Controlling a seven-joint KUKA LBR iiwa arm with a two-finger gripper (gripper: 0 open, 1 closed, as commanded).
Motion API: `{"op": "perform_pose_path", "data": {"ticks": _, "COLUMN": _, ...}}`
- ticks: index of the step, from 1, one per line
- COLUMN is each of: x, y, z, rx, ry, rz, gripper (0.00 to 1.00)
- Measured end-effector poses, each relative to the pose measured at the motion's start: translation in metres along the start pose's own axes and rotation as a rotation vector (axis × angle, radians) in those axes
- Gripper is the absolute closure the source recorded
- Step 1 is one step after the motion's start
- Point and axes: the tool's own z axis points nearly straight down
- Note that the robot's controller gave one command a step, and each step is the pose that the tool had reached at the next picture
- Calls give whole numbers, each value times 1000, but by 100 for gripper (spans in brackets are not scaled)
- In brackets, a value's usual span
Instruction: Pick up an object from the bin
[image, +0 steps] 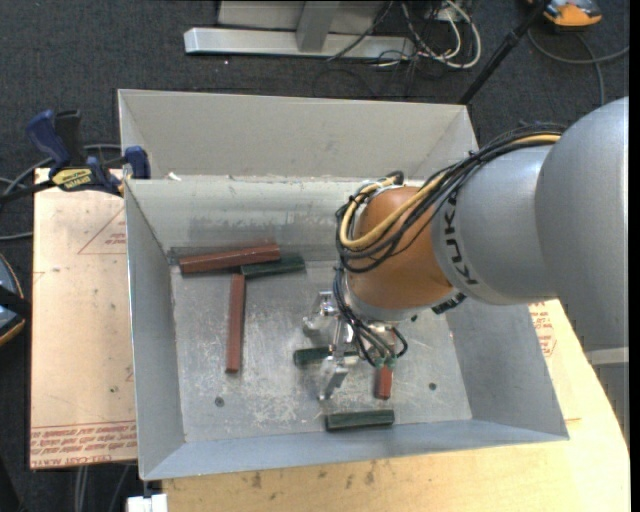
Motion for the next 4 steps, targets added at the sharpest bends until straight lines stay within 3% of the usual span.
{"op": "perform_pose_path", "data": {"ticks": 1, "x": 3, "y": 0, "z": -34, "rx": 2, "ry": 10, "rz": 13, "gripper": 0}}
{"op": "perform_pose_path", "data": {"ticks": 2, "x": 0, "y": 0, "z": -7, "rx": 2, "ry": 11, "rz": 5, "gripper": 0}}
{"op": "perform_pose_path", "data": {"ticks": 3, "x": -2, "y": -1, "z": -1, "rx": -1, "ry": -3, "rz": 84, "gripper": 100}}
{"op": "perform_pose_path", "data": {"ticks": 4, "x": -2, "y": -1, "z": -1, "rx": -1, "ry": -3, "rz": 84, "gripper": 100}}
